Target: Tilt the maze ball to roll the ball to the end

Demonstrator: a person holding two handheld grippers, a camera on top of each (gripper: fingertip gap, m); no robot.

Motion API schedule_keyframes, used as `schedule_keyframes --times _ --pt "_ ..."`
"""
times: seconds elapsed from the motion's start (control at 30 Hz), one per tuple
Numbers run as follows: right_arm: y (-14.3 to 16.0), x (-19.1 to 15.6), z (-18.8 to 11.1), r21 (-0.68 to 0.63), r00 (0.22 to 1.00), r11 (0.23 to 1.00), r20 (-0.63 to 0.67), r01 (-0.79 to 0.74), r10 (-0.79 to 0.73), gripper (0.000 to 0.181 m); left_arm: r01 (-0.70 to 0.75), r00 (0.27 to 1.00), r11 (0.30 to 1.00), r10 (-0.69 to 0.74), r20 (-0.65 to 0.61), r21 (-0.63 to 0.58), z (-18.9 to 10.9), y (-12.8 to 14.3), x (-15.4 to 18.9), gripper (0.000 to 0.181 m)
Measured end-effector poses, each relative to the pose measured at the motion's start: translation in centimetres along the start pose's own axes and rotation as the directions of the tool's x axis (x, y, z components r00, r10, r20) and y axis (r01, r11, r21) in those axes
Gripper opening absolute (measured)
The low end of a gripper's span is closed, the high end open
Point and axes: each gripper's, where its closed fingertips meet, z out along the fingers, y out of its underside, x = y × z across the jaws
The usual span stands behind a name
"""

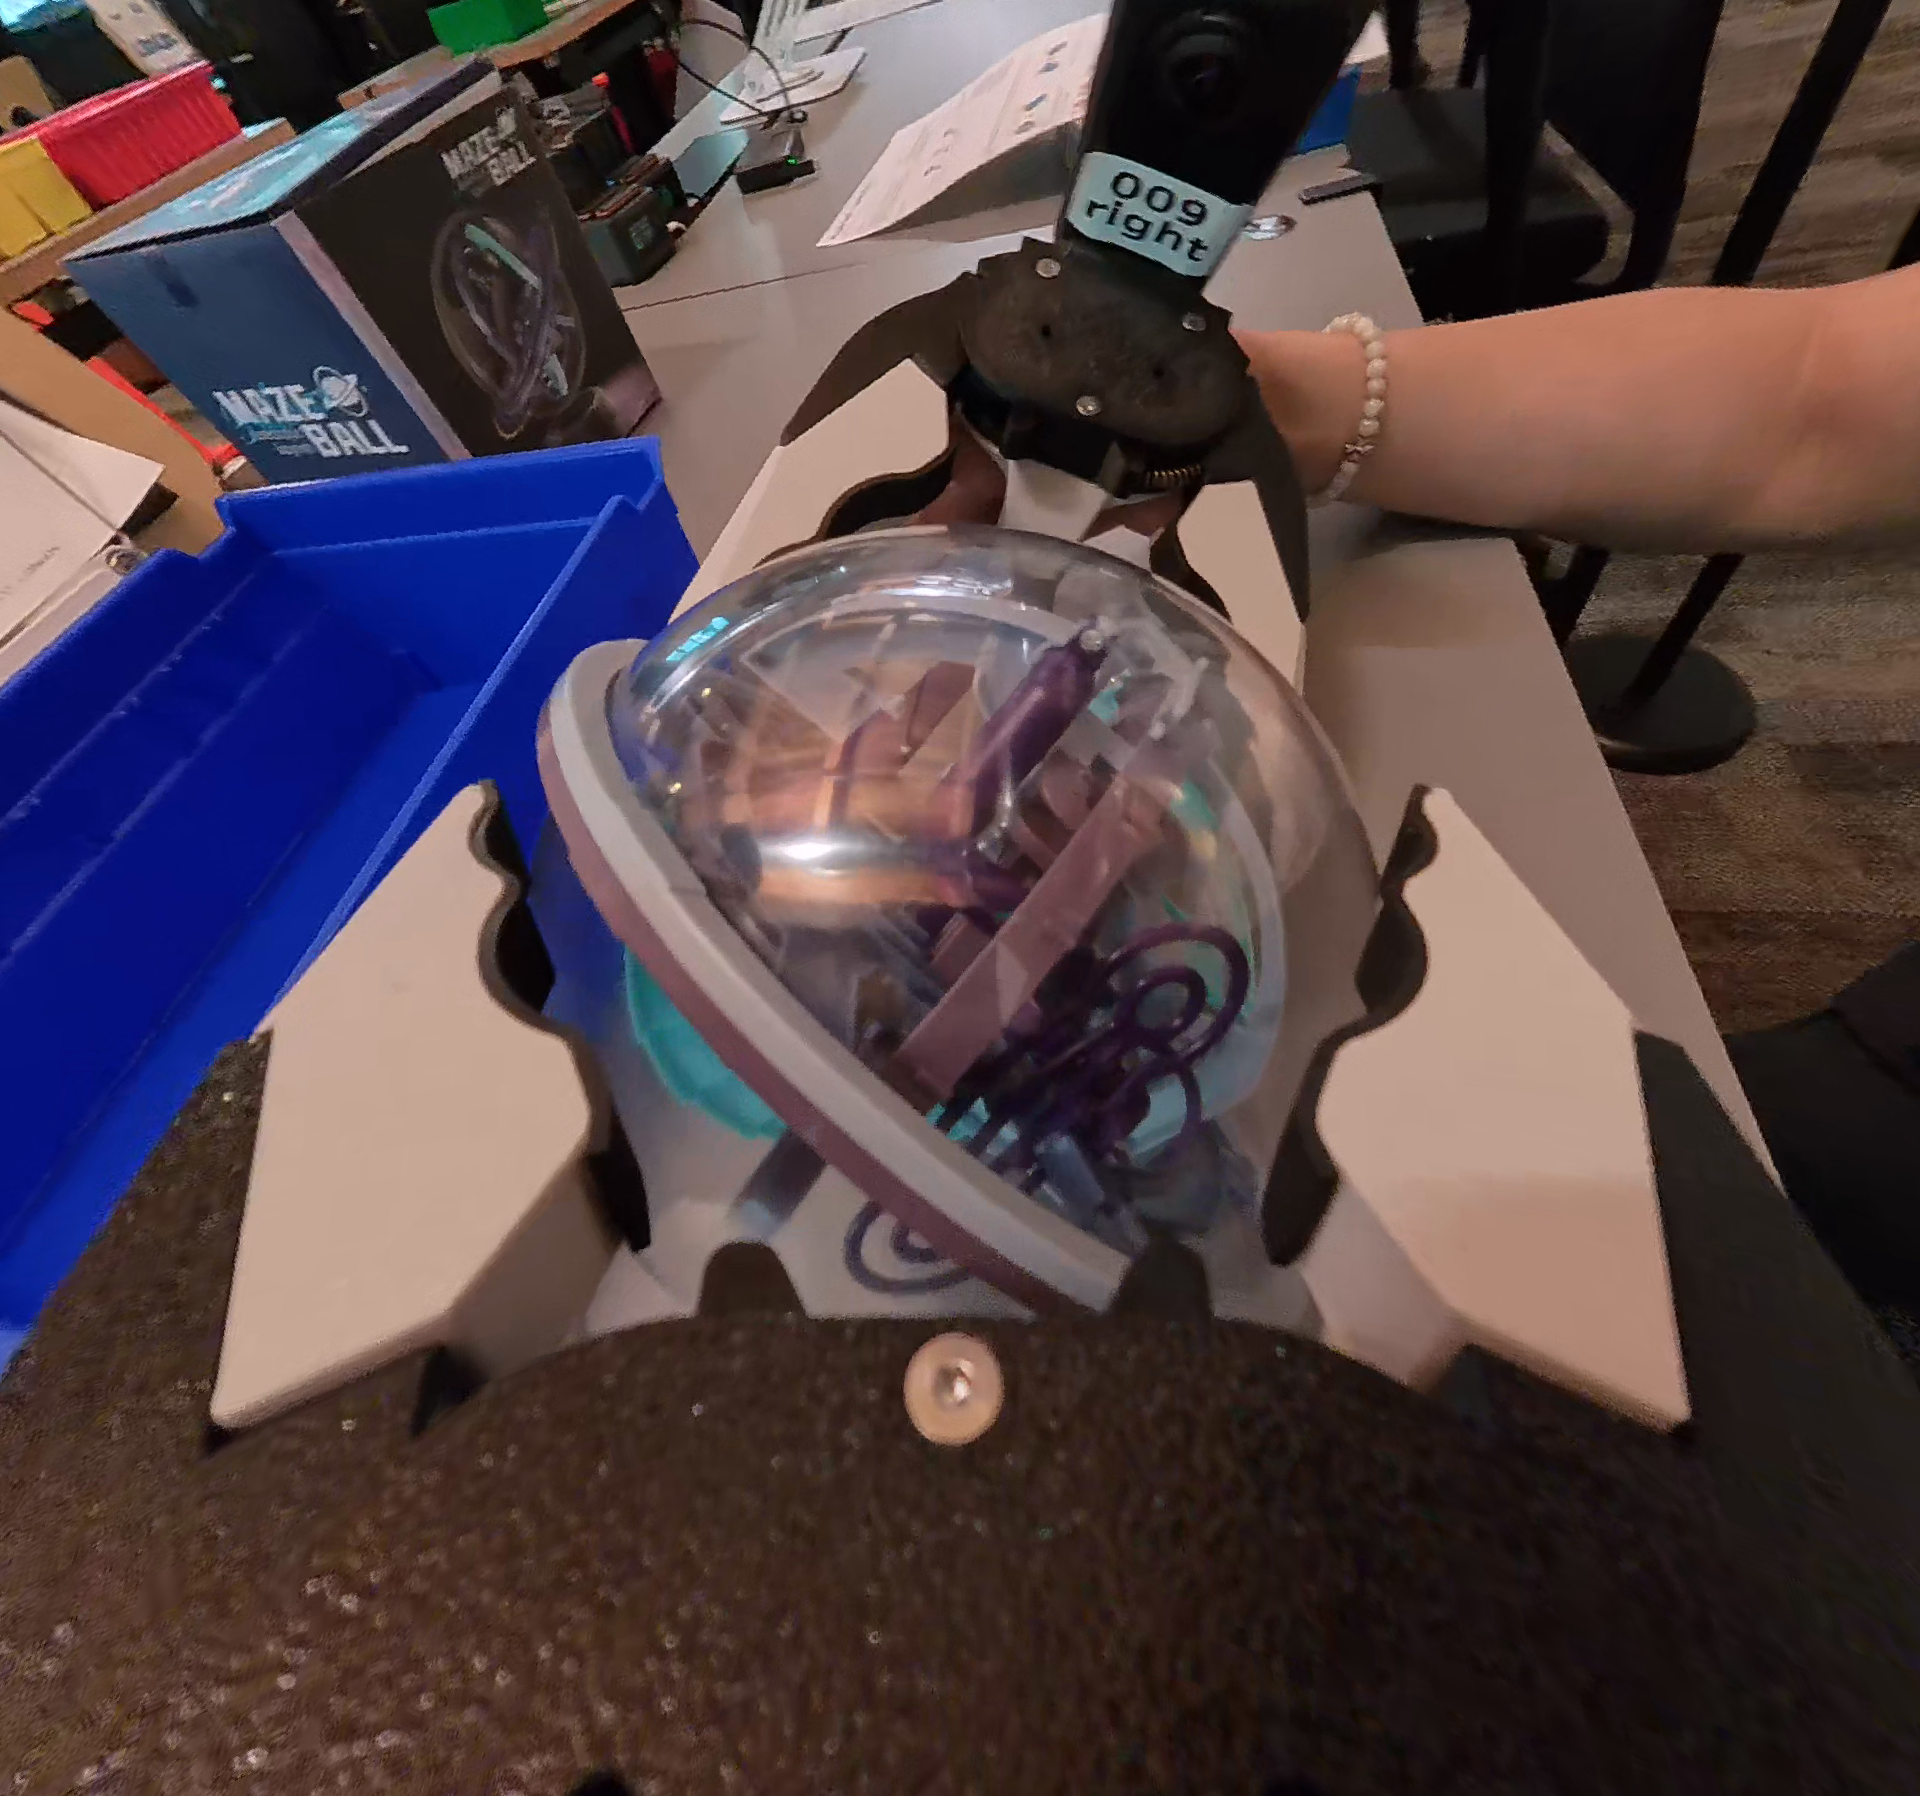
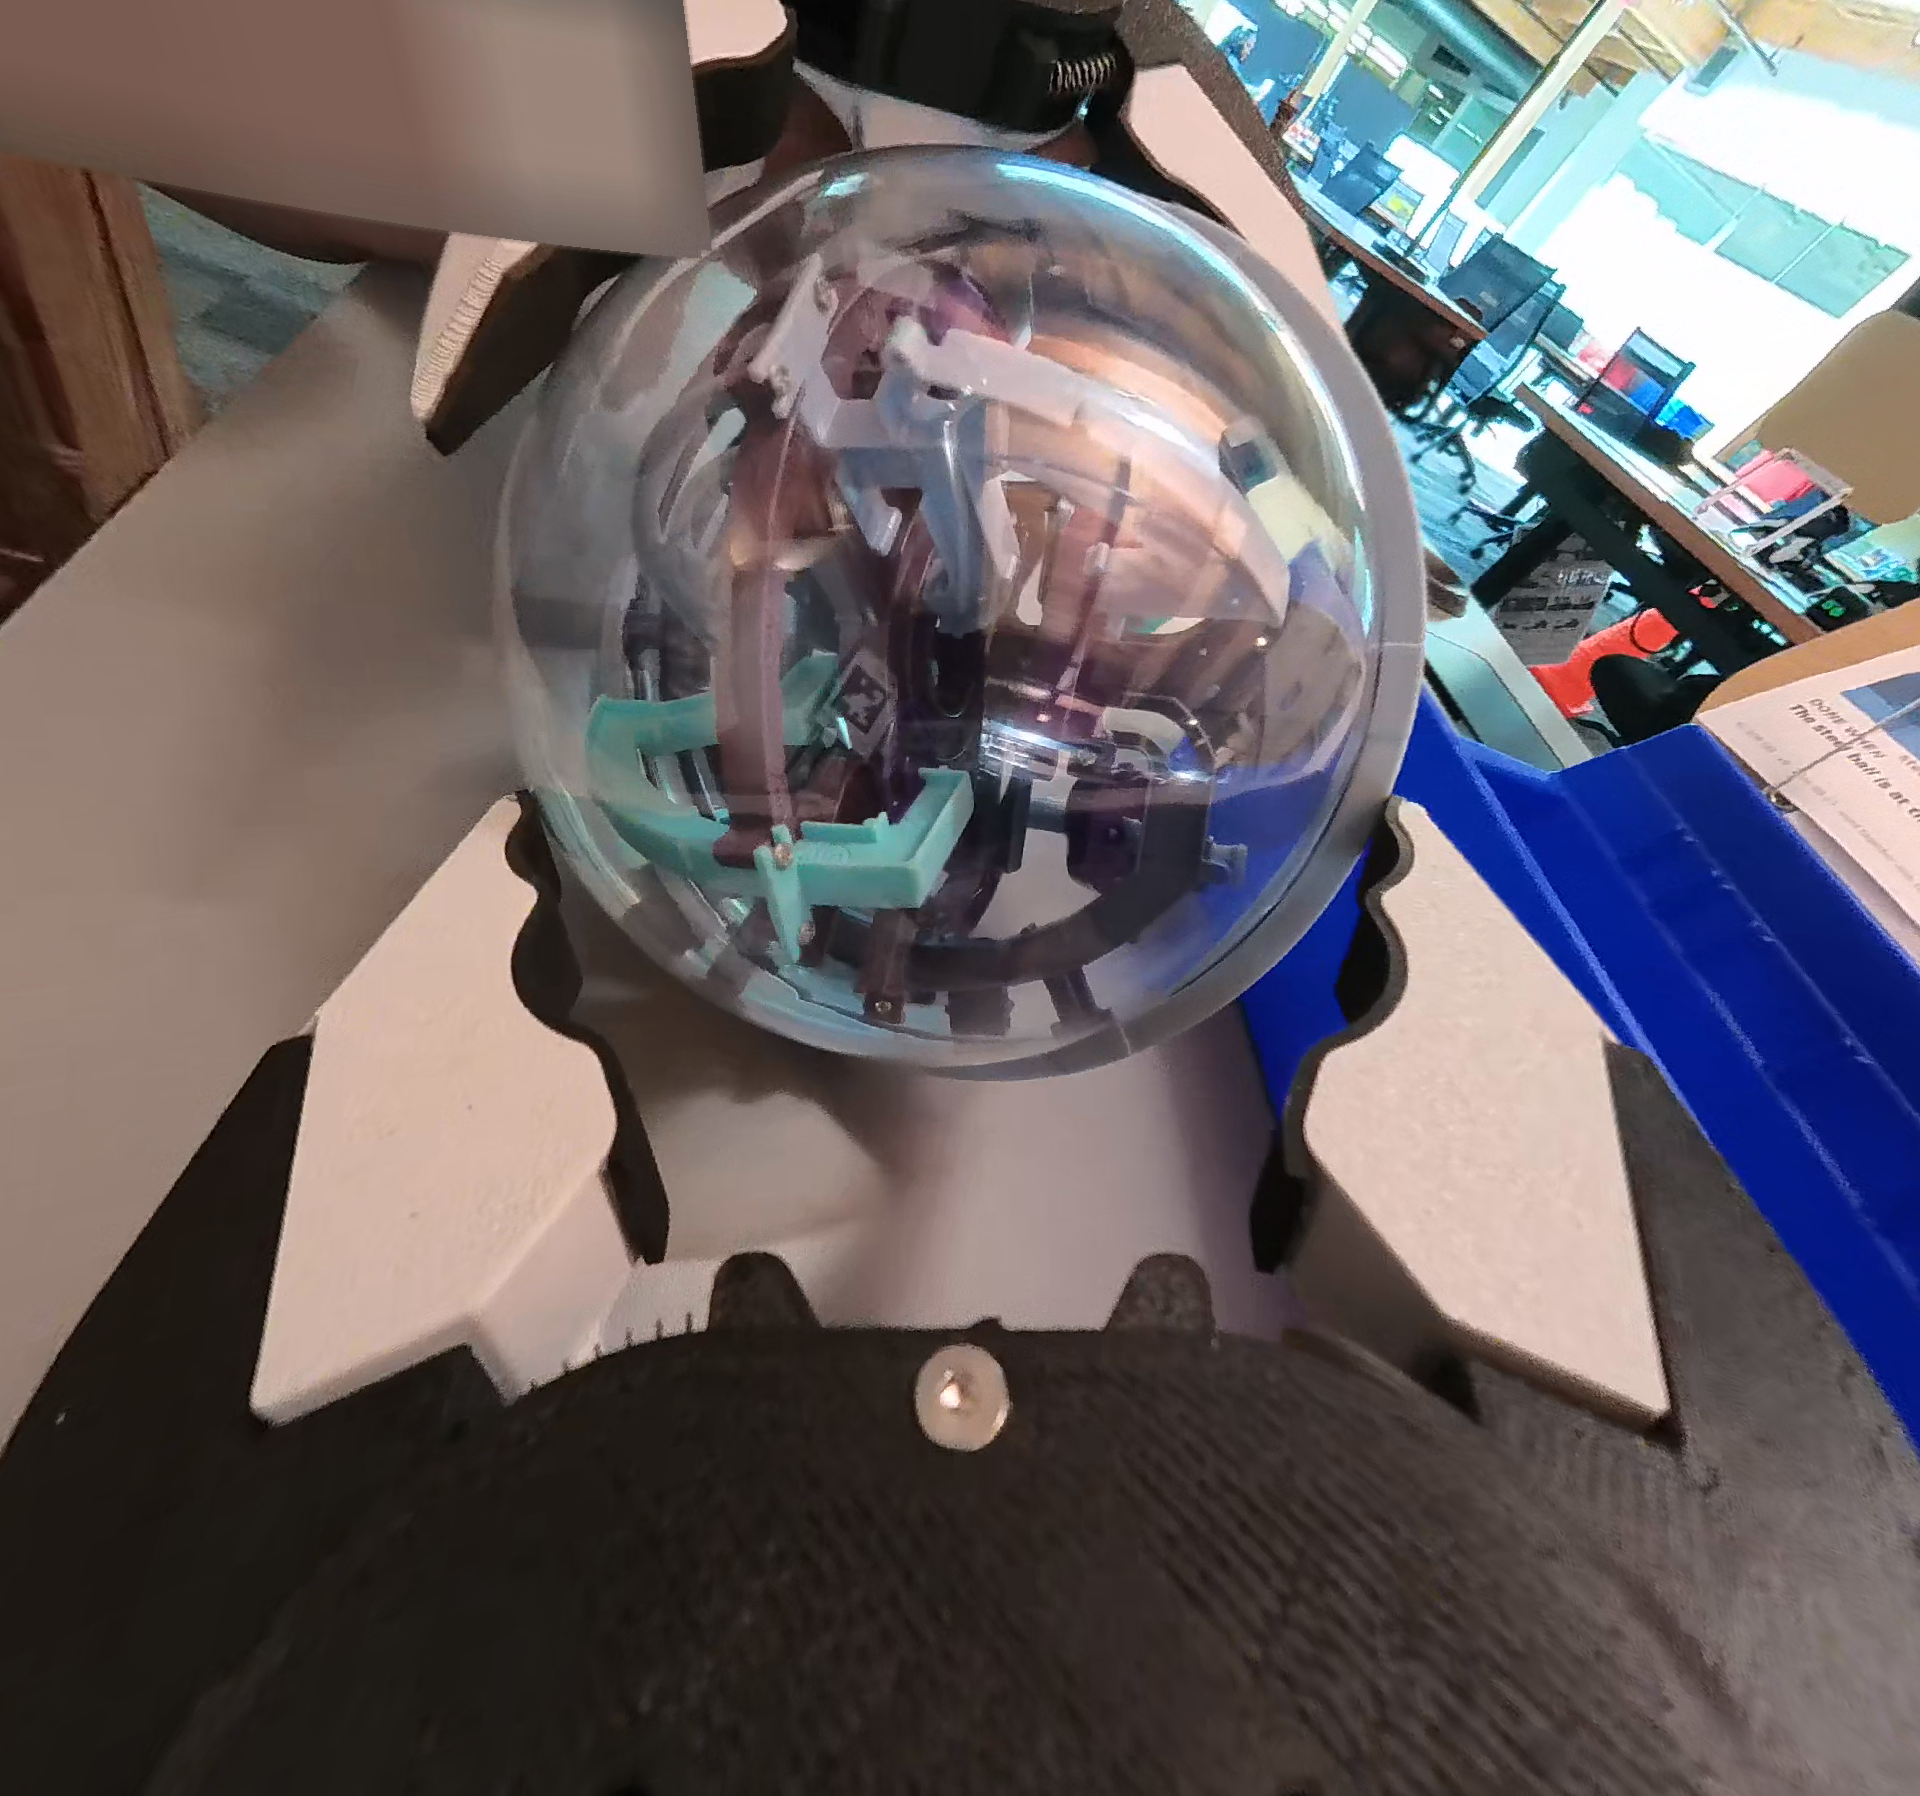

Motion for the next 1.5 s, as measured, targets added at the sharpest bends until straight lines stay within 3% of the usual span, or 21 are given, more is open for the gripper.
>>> schedule_keyframes --times 0.1,0.27,0.33,0.5,0.7,0.9,1.23,1.5 --pt "-0.5 0.0 0.0 0.014 0.998 0.998 0.013 -0.059 0.059 0.156 -0.053 0.998 0.998 0.052 -0.019 -0.027 -0.1 0.2 0.5 0.154" --pt "-5.0 0.9 -1.5 0.228 0.986 0.959 0.021 -0.168 0.168 0.154 -0.237 0.971 0.963 0.237 -0.015 -0.128 0.4 1.7 1.2 0.153" --pt "-4.8 0.5 -1.3 0.212 0.979 0.956 0.050 -0.204 0.198 0.153 -0.248 0.968 0.954 0.251 -0.004 -0.170 0.7 2.5 0.9 0.153" --pt "-4.2 0.4 -1.2 0.198 0.969 0.949 0.073 -0.246 0.236 0.153 -0.240 0.971 0.964 0.239 -0.026 -0.114 0.6 1.9 1.0 0.149" --pt "-3.5 0.5 -1.8 0.210 0.953 0.931 0.114 -0.298 0.280 0.152 -0.012 0.987 0.995 0.027 -0.158 0.098 -0.5 -0.3 1.5 0.145" --pt "-3.1 0.4 -2.3 0.203 0.943 0.923 0.143 -0.326 0.302 0.151 0.266 0.949 0.940 -0.215 -0.232 0.216 -1.1 -2.3 0.3 0.123" --pt "-1.9 0.2 -3.2 0.113 0.929 0.927 0.149 -0.357 0.340 0.151 0.159 0.986 0.967 -0.145 -0.083 0.197 -0.7 -3.3 0.1 0.090" --pt "0.2 0.0 -4.4 0.036 0.940 0.946 0.127 -0.323 0.316 0.147 0.196 0.980 0.971 -0.189 -0.065 0.138 1.0 -4.2 -0.3 0.089"
